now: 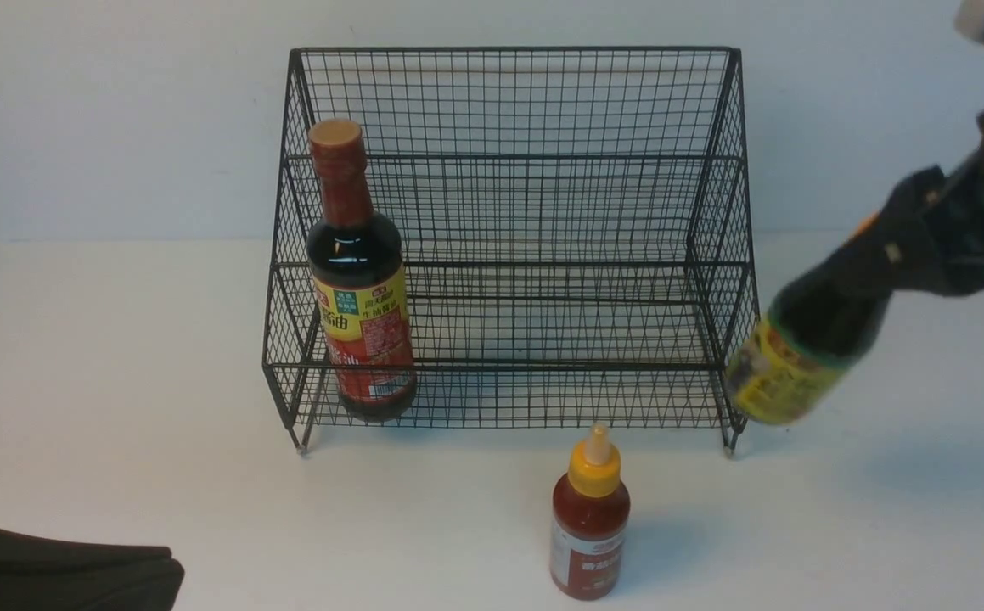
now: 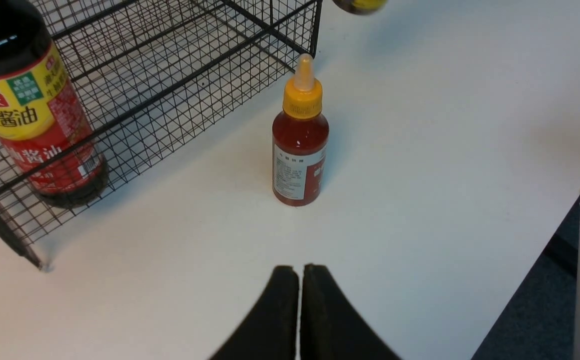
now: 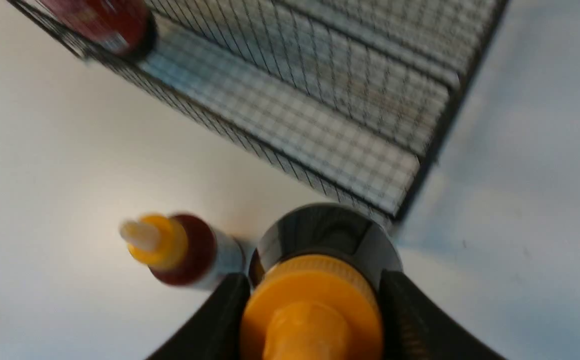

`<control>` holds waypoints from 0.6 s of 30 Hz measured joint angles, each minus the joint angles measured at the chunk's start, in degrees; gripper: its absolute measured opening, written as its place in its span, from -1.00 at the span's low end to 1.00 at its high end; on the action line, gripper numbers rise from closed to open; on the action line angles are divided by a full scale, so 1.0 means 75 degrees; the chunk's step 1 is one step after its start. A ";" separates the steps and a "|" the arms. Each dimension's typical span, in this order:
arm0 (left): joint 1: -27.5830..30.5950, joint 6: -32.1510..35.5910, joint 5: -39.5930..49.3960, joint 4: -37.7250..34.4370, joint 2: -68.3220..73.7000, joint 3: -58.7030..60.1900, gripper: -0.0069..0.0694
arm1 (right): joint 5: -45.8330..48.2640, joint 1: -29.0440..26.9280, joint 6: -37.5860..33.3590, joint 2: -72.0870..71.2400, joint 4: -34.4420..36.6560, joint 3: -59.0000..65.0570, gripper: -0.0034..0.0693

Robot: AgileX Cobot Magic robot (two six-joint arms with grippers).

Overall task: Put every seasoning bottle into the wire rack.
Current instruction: Use the right arm to put the condiment bottle back on the shelf

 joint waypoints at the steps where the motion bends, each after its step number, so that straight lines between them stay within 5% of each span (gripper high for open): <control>1: 0.0000 0.0000 0.0000 0.0000 0.0000 0.0000 -0.83 | -0.0109 0.0000 -0.0265 0.0158 0.0233 -0.0115 -0.08; 11: 0.0000 0.0000 0.0025 0.0000 0.0000 0.0000 -0.83 | -0.0962 0.0001 -0.1792 0.1949 0.0735 -0.0789 -0.08; 18: 0.0000 0.0000 0.0045 0.0009 0.0000 0.0000 -0.83 | -0.0993 0.0001 -0.1982 0.2630 0.0494 -0.0773 -0.08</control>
